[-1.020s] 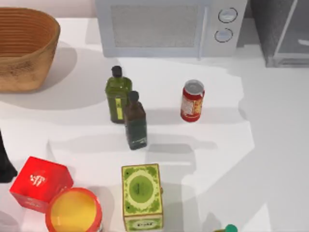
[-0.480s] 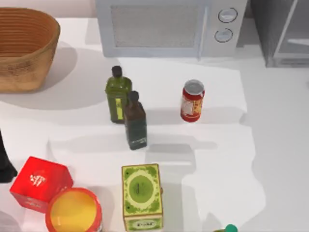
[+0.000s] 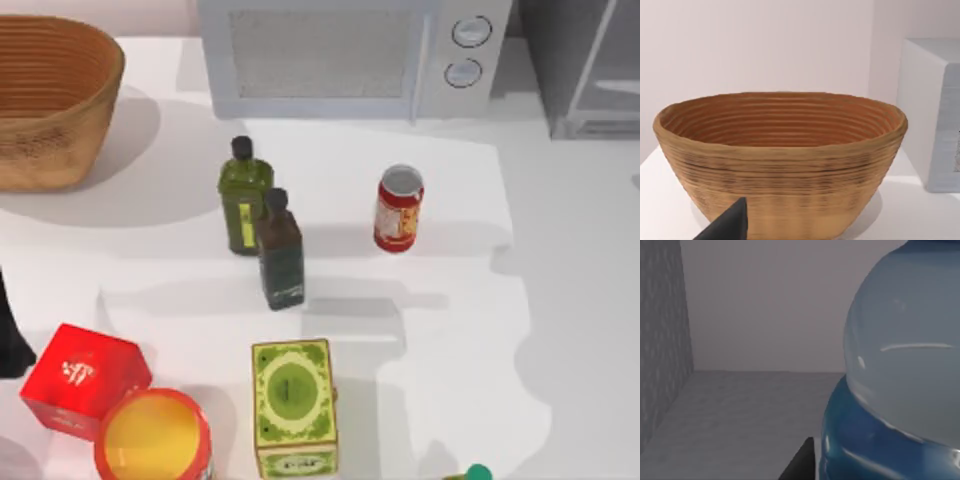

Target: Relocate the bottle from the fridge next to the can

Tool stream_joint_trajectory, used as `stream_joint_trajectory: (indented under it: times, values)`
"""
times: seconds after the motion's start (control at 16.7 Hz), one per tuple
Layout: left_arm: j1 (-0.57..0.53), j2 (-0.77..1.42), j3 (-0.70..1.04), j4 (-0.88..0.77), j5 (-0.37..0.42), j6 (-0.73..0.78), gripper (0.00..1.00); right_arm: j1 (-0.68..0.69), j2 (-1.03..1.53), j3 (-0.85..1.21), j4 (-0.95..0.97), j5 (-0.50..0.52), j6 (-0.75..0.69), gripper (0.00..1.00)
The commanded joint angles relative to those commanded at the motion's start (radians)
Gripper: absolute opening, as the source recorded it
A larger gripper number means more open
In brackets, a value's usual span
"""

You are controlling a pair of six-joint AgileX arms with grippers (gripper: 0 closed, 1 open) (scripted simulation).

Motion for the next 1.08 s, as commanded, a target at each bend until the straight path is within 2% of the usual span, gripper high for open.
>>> stream_joint_trajectory:
  times: [0.24,0.6,0.72,0.84,1.08]
  values:
    - [0.0,0.0,0.0,0.0,0.0,0.0,1.0,0.145,0.064,-0.043,0.105,0.145,-0.001,0.0]
    - [0.0,0.0,0.0,0.0,0.0,0.0,1.0,0.527,0.17,-0.154,0.329,0.516,-0.003,0.0]
    - [0.0,0.0,0.0,0.0,0.0,0.0,1.0,0.622,0.19,-0.187,0.387,0.611,-0.003,0.0]
    - [0.0,0.0,0.0,0.0,0.0,0.0,1.0,0.677,0.2,-0.209,0.422,0.665,-0.003,0.0]
    - [0.0,0.0,0.0,0.0,0.0,0.0,1.0,0.689,0.201,-0.215,0.431,0.678,-0.003,0.0]
